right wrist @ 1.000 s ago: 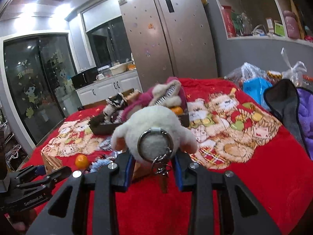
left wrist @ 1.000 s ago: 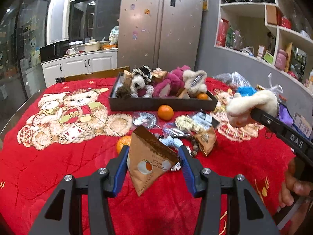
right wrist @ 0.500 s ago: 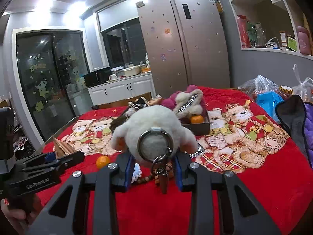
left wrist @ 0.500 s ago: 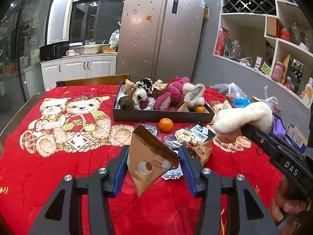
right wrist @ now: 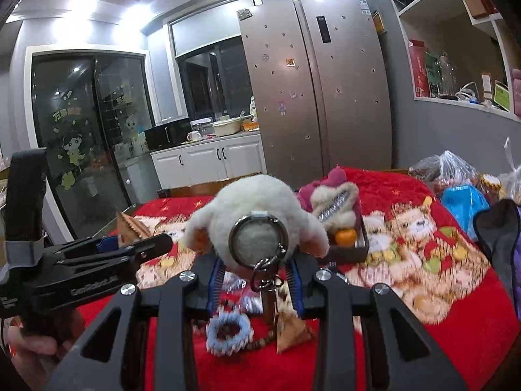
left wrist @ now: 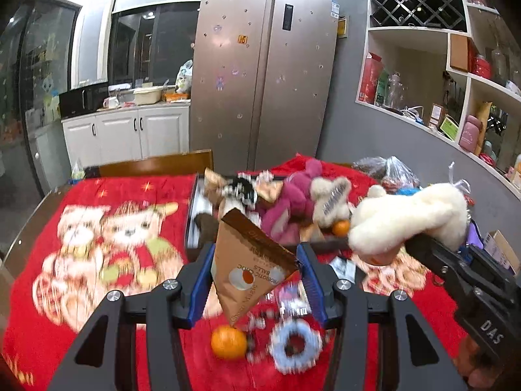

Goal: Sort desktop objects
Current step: 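Lift the packet with the left gripper while the right carries the bear toward the dark tray, then lower the packet into the tray and open the left gripper while the right releases the bear there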

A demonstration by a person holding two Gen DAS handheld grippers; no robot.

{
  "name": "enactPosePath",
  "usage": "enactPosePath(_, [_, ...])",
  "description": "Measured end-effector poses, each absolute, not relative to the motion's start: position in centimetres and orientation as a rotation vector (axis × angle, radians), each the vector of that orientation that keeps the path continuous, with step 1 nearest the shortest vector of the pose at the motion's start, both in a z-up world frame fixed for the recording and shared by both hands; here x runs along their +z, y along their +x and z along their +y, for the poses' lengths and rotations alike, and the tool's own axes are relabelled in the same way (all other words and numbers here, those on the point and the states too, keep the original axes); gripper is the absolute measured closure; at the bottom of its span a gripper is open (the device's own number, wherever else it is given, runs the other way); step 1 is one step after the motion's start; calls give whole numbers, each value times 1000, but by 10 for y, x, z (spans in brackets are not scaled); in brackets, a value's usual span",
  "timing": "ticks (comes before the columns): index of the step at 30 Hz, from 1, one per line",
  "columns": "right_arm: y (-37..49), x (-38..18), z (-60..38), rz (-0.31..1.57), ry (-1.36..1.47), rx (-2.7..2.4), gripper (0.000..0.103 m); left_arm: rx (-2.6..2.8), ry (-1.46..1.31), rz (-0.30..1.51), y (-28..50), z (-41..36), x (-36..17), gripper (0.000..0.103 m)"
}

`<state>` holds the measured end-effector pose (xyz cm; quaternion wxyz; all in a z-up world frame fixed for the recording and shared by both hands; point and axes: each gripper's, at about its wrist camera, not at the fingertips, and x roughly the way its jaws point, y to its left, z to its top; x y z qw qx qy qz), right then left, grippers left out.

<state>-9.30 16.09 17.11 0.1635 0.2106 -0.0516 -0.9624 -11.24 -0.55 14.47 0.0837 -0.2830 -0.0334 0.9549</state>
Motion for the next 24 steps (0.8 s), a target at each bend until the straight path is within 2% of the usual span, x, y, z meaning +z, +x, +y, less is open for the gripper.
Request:
enactPosePath(11, [-190,207,161,-189,596,-2770,69,2883,-843,-75,-197,-11,159,52])
enactPosePath(24, [-290,179,135,-147,664,-2766,69,2928,-874,-64,-291,-30,145,52])
